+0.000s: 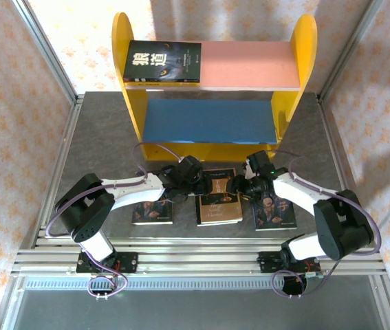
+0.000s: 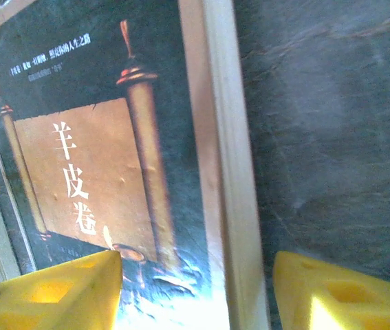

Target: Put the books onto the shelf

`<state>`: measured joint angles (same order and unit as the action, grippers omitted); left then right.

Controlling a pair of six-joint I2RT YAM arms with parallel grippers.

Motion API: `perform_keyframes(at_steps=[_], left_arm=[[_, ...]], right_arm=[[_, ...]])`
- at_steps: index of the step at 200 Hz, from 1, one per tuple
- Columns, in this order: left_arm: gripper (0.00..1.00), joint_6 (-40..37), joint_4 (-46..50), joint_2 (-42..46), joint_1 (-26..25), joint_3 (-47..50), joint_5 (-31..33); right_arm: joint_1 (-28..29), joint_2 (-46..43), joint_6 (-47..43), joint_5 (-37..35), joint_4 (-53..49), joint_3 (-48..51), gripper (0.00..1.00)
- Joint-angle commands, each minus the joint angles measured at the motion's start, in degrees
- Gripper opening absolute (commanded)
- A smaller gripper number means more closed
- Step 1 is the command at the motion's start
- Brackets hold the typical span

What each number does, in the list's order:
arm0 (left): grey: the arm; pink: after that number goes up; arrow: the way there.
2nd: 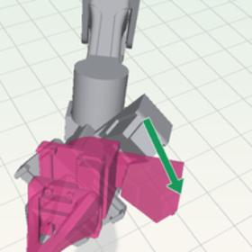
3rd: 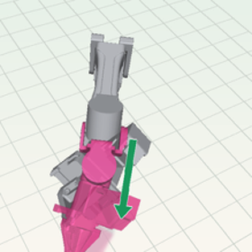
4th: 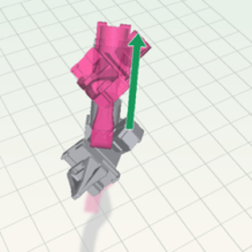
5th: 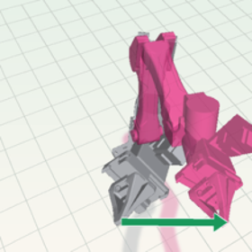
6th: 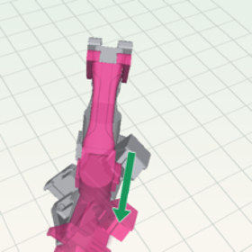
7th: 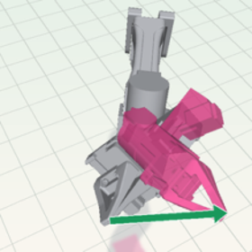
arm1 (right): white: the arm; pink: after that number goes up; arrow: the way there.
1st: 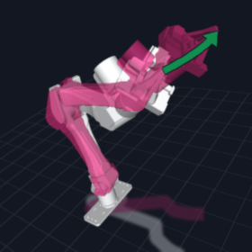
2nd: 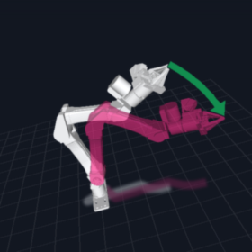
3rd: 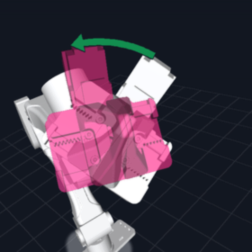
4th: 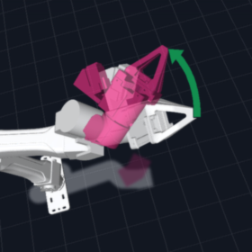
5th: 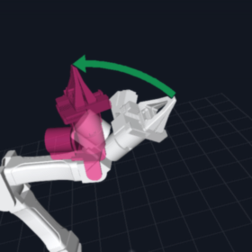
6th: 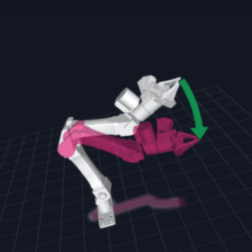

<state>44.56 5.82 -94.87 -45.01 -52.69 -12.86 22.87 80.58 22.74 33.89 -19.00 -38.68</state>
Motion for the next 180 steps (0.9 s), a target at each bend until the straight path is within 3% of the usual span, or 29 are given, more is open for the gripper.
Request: perform_keyframes(at_steps=[1, 38, 63, 180], left_arm=[[0.62, -0.09, 1.71, -0.15, -0.56, -0.29, 1.75], [0.61, 0.05, 1.9, -3.07, -0.52, -0.19, 2.13], [0.61, 0.29, 1.15, -4.43, -0.65, -0.23, 1.85], [0.61, -0.86, -2.89, -2.36, -2.71, -4.57, -3.62]], right_arm=[[1.62, 2.72, 0.74, 0.48, 2.81, -0.93, 0.57], [1.75, 5.26, -1.71, 0.14, 2.63, -1.59, 0.32], [1.78, 6.24, -2.29, 0.3, 3.1, -1.09, 0.2], [1.8, 10.18, -1.75, 2.11, 8.24, 1.54, 0.0]])
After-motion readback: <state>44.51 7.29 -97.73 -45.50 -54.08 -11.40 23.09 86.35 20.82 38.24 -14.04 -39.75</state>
